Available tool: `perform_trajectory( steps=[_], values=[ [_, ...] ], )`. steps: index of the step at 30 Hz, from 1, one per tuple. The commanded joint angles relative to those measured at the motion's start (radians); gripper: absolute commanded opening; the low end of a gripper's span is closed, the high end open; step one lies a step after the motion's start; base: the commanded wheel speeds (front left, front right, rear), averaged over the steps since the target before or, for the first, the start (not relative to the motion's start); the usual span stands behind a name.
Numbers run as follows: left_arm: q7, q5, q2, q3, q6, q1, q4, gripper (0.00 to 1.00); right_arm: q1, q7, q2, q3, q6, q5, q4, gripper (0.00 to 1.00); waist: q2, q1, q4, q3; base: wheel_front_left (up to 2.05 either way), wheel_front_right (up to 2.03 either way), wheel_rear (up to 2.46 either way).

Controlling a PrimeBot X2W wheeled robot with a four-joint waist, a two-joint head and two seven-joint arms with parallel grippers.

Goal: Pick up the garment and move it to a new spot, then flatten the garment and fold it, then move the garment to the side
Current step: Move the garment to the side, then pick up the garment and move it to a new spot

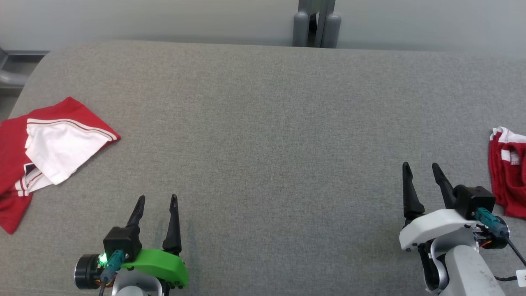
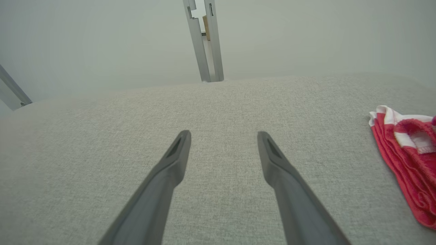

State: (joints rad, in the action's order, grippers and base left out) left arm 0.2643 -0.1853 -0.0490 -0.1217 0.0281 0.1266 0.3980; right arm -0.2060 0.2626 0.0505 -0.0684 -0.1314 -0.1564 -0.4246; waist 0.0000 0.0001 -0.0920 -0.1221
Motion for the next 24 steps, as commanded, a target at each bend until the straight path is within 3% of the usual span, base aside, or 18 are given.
perform_trajectory(
  steps=[1, 16, 24],
  values=[
    [0.000, 0.000, -0.004, 0.003, -0.004, -0.020, 0.002, 1.00, 0.017, 0.003, 0.002, 0.007, 0.002, -0.001, -0.006, 1.00, 0.0000, -0.0001, -0.002, 0.036, 0.00, 0.00, 0.00],
    [0.000, 0.009, -0.004, 0.047, -0.021, -0.106, -0.036, 1.00, 0.068, 0.003, 0.002, 0.046, 0.002, -0.006, 0.025, 1.00, 0.0000, -0.0001, 0.021, 0.118, 0.00, 0.00, 0.00],
    [0.000, 0.012, -0.004, 0.046, -0.017, -0.100, -0.033, 1.00, 0.080, 0.003, 0.002, 0.045, 0.002, -0.001, 0.021, 1.00, 0.0000, -0.0001, -0.033, 0.115, 0.00, 0.00, 0.00]
  ],
)
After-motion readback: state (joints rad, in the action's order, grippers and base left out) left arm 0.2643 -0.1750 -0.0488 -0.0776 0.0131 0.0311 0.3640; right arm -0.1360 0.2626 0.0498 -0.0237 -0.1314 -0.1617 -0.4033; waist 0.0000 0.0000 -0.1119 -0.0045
